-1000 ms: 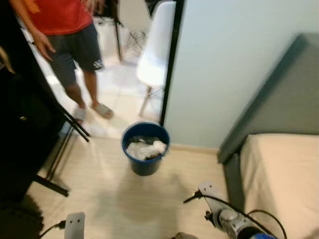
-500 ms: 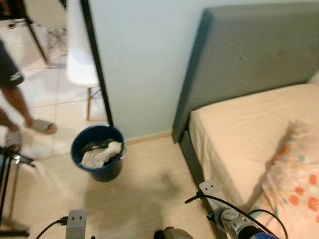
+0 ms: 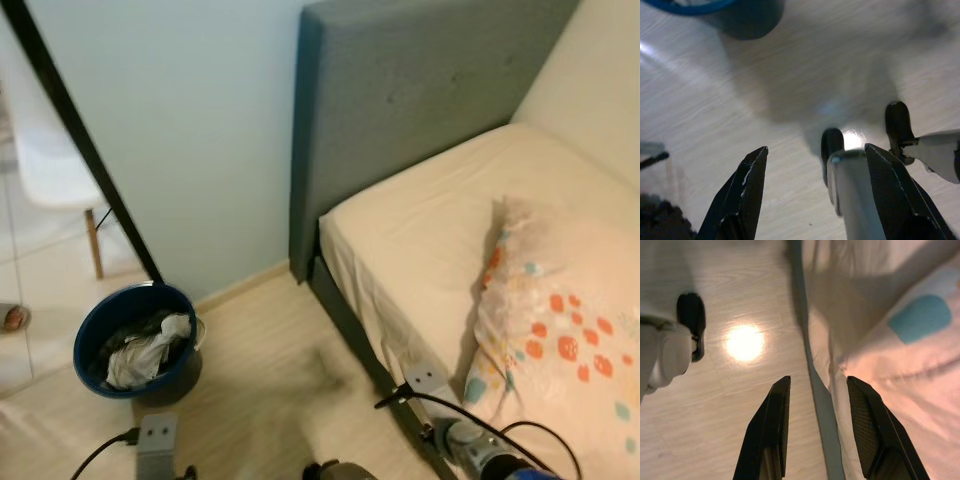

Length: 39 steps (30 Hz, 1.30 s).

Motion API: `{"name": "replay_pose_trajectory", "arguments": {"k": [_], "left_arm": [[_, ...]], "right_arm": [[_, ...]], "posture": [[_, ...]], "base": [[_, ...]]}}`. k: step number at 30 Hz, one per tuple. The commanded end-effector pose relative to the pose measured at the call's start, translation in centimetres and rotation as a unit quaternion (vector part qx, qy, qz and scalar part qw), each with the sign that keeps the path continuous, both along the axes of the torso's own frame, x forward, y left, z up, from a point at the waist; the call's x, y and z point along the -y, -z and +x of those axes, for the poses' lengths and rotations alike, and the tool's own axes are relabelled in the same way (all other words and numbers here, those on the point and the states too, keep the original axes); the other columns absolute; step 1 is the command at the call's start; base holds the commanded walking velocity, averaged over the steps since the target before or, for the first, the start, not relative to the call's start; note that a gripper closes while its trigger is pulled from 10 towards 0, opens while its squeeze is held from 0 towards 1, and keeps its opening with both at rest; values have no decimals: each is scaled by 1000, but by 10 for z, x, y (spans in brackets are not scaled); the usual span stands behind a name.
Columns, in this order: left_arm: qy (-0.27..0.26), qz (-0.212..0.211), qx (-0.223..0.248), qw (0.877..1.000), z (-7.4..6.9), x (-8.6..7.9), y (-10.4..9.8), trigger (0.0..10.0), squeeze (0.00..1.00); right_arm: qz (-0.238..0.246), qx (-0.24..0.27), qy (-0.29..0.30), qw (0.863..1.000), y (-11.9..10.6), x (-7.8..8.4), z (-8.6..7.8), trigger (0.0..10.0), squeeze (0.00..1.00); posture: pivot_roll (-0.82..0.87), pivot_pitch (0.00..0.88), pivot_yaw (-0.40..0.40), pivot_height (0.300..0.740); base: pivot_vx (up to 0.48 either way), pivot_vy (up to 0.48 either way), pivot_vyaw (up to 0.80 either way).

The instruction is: Clean up the room

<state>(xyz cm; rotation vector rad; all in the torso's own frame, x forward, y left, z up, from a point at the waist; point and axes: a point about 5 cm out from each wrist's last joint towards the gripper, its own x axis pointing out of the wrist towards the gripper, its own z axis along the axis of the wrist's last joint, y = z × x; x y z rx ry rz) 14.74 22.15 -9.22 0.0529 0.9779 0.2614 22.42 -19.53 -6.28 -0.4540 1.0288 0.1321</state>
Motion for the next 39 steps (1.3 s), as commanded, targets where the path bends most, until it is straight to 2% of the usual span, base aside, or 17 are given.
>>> {"name": "replay_pose_trajectory", "arguments": {"k": [1,13,25,26,29,30,39], "left_arm": [[-5,-2,-13,1000,-9,-1,3,10000,0],[-3,-1,-14,1000,-8,-1,3,10000,0],[3,1,-17,1000,-8,0,3,10000,0],[-3,-3,-14,1000,-7,0,3,10000,94],[-7,-7,-13,1000,-7,0,3,10000,94],[-12,-10,-12,1000,-7,0,3,10000,1000],[-28,-6,-9,1000,-7,-4,2,10000,1000]], "right_arm": [[0,-14,7,1000,5,1,-8,10000,0],[-9,-19,-6,1000,6,2,-10,10000,0],[-13,-41,-27,999,11,2,-19,10000,0],[-10,-44,-23,999,11,3,-20,10000,212],[-8,-45,-22,999,11,3,-21,10000,212],[-4,-46,-21,999,12,3,-21,10000,1000],[1,-45,-18,999,12,3,-21,10000,1000]], "posture": [[-10,10,11,740],[-12,0,4,740],[-10,0,-5,740],[-11,0,-7,740],[-11,0,-7,740],[-11,0,-7,740],[-9,0,-8,740]], "base": [[0,0,-719],[0,0,-712],[0,0,-706],[0,0,-706],[0,0,-706],[0,0,-706],[0,0,-708]]}}
